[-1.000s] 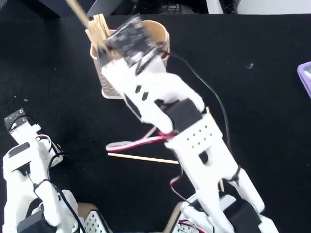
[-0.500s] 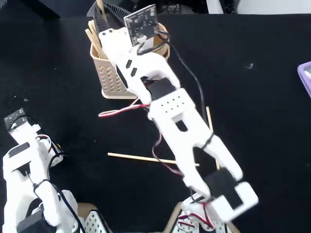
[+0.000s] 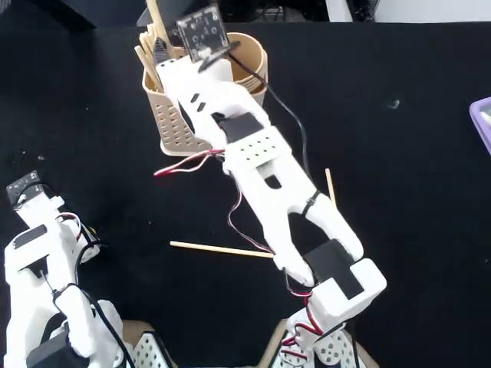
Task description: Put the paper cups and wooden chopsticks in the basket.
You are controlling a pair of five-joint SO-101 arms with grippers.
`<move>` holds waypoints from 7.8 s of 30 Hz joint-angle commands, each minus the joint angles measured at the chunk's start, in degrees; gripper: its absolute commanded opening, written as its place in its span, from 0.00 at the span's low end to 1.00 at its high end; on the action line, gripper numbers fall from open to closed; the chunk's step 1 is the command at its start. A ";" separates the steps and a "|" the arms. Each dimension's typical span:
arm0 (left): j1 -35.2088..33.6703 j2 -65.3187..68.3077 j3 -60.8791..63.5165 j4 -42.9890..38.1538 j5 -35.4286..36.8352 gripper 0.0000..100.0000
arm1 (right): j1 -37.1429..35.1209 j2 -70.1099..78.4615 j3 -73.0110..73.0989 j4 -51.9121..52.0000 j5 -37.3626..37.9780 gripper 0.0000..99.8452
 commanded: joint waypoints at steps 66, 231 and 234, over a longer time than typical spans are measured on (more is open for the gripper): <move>0.13 0.18 -0.31 -2.29 -1.67 0.16 | 40.44 -38.02 32.22 53.19 39.56 0.01; 0.13 0.18 -0.31 -2.37 -1.85 0.16 | -6.95 -50.33 69.58 51.69 38.59 0.19; 0.13 0.18 -0.31 -2.37 -1.85 0.16 | -6.95 -46.64 68.09 50.55 38.77 0.18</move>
